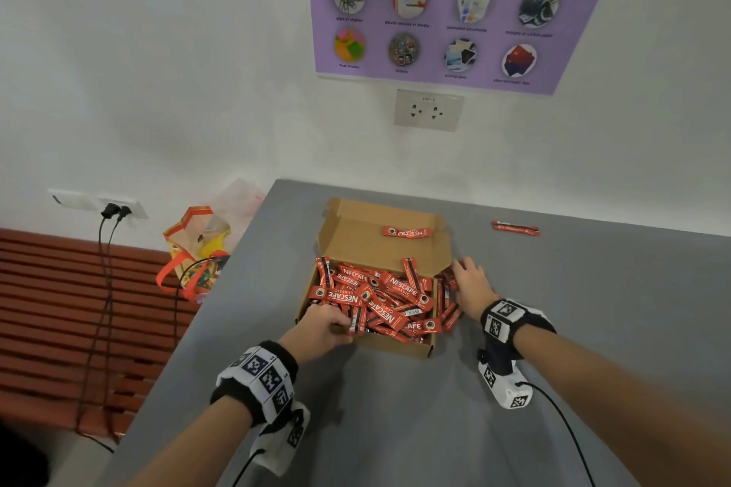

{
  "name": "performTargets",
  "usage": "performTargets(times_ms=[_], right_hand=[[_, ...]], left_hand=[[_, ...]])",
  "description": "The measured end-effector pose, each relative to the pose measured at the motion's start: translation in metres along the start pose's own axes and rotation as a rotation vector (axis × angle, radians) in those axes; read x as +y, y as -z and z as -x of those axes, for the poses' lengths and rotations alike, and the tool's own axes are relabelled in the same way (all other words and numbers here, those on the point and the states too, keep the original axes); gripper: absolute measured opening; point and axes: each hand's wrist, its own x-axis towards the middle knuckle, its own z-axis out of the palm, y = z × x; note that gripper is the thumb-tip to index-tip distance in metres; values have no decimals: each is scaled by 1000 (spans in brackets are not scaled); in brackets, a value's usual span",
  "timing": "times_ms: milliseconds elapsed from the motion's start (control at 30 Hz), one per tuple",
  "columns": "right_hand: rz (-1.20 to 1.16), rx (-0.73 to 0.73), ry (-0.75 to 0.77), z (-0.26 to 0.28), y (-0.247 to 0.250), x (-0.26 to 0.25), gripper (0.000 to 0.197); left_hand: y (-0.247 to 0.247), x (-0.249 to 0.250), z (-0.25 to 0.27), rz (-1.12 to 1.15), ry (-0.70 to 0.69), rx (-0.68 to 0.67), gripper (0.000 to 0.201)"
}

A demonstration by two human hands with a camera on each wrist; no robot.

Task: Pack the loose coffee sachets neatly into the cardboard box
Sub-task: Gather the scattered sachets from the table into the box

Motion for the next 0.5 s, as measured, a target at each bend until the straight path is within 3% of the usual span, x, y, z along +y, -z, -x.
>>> performTargets(times_ms=[167, 300, 400, 500], right_hand=[[-282, 206, -75, 0, 15, -5, 24], [-373, 373, 97, 16, 38, -26, 22], [-401, 367, 285, 32, 39, -59, 24], [-399, 252, 386, 41, 31, -93, 26]], left_hand=[[1, 1, -1, -10, 2, -6, 15], [1, 0, -3, -10, 24, -24, 13], [0, 0, -5, -7, 34, -25, 14], [0, 3, -4, -9, 39, -17, 17]])
